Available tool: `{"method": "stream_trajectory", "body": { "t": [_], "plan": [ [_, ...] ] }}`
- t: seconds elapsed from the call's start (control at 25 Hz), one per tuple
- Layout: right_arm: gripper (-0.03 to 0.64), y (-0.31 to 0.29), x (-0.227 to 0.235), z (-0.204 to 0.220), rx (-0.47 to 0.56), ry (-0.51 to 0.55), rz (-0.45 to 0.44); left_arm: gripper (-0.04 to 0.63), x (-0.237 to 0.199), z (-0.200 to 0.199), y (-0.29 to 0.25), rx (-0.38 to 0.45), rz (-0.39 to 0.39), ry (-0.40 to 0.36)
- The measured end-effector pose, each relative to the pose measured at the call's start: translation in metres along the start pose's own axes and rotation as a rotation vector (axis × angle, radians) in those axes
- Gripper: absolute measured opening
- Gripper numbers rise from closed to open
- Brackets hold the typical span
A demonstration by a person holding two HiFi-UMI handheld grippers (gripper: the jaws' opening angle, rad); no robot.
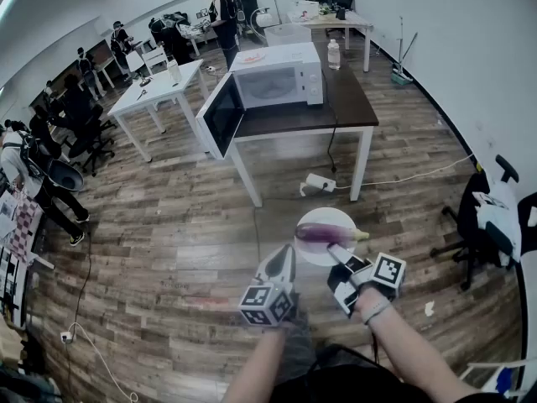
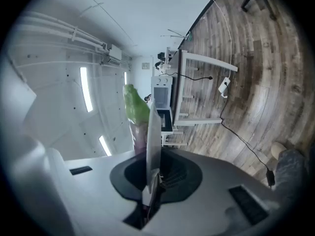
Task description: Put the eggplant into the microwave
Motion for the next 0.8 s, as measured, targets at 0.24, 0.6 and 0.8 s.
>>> {"method": "stream_trajectory", "body": {
  "t": [0.24,0.6,0.8],
  "plan": [
    [0.017,-0.014,0.002,-0.009,0.004,-0.004,-0.004,0.0,-0.004,-0.005,-0.017,0.015,-0.002,-0.015],
    [0.017,-0.043,0.007,-0.036,0.02,0.0,0.009,0.0,-0.012,-0.015,-0.058,0.02,-0.011,-0.084],
    [0.018,-0.075,0.008,-0.054,0.005,0.023,-0.009,0.0,-0.029,-0.026,-0.083,0.026,-0.021,-0.109]
  ]
}}
Point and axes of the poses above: the fingertips, and each gripper's own axes: y backward along the fingers, x to its right, z out of its underside, the point moved 9 cm from there along y, backward along the fingers, and after that the axes turned 11 degrees about y, right-handed, at the moved point
